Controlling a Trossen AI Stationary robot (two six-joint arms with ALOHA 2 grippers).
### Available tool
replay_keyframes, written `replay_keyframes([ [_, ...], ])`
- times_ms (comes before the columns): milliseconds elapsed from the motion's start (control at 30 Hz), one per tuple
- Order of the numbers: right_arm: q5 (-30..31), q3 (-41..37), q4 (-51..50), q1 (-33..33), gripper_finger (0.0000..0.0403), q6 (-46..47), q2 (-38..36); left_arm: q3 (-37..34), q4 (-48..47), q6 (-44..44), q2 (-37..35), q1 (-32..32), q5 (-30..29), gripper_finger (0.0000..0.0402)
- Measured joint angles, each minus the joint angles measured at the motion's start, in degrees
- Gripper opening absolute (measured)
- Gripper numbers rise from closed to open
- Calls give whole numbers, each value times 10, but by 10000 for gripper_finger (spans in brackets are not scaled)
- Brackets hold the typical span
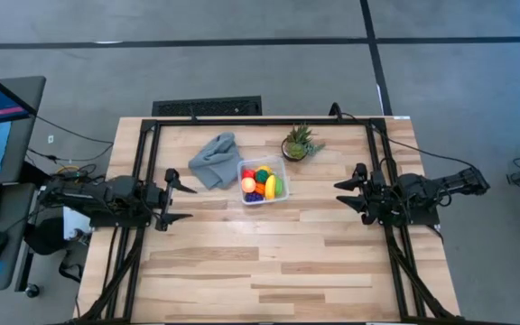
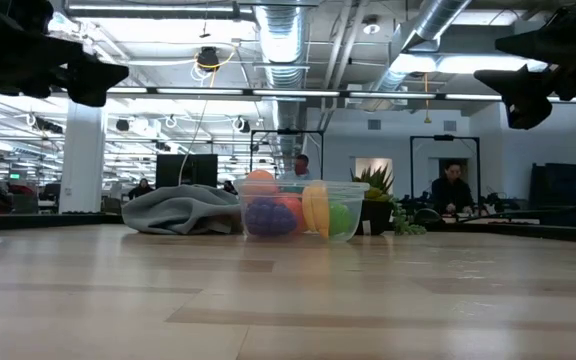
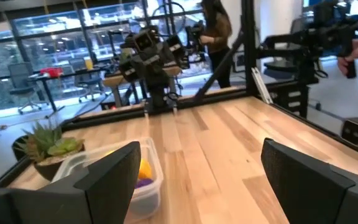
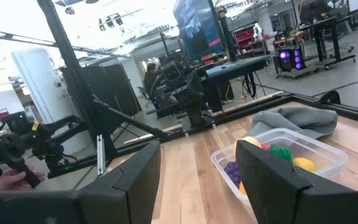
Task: Pick and placing Produce into tupperware
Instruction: Return to Home Position
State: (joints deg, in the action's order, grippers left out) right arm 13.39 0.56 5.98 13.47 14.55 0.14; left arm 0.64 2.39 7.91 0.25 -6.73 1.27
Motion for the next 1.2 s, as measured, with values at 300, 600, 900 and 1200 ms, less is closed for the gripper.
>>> replay_keyframes([
  [300,0,0,0,0,234,5,0,0,-7,4,0,-1,-16,323],
  [600,0,0,-9,0,234,5,0,0,-8,3,0,-1,-20,323],
  [900,-47,1,-44,0,234,-14,2,0,-8,-6,0,-1,-20,323],
  [1200,-117,1,-57,-1,234,-140,2,-1,-9,-4,0,-1,-20,323],
])
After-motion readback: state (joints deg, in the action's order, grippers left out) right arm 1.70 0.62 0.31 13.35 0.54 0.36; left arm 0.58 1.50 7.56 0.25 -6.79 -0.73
